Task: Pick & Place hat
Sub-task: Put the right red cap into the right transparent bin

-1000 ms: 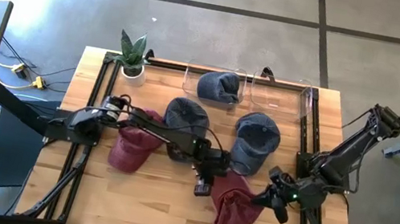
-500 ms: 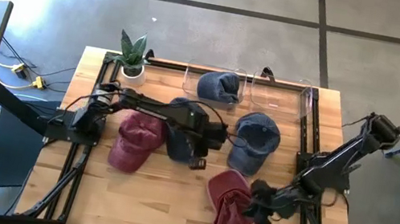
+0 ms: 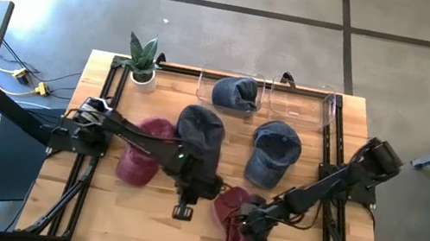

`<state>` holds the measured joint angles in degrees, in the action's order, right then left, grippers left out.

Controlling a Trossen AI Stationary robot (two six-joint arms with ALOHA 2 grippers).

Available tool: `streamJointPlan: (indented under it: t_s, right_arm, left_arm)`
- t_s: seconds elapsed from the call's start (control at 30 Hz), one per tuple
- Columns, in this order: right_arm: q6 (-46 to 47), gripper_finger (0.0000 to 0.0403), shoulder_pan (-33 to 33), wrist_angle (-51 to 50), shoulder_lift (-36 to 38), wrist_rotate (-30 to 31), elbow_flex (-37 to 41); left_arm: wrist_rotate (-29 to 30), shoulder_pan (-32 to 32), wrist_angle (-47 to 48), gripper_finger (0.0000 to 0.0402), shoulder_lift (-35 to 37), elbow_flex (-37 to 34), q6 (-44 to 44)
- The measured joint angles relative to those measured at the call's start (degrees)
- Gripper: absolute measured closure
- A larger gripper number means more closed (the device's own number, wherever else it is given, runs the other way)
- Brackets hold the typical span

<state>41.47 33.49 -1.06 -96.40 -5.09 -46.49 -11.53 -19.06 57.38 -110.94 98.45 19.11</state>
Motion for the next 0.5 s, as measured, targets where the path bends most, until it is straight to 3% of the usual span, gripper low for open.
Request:
streamJointPlan:
  t_s: [0.17, 0.37, 0.5]
  right_arm:
    - [5.6, 0.0403, -3.4, 7.5, -6.1, 5.2, -1.2]
    - [23.1, 0.0403, -8.6, 6.8, -7.4, 16.7, -4.1]
    - [22.6, 0.0403, -10.6, 5.7, -3.3, 15.2, -6.5]
  left_arm:
    - [5.9, -4.2, 5.7, 0.0401, 4.2, 0.0, 4.9]
    - [12.5, -6.6, 11.2, 0.0401, 9.5, 0.1, 10.6]
    - [14.2, -7.0, 9.8, 0.0401, 11.8, 0.2, 12.9]
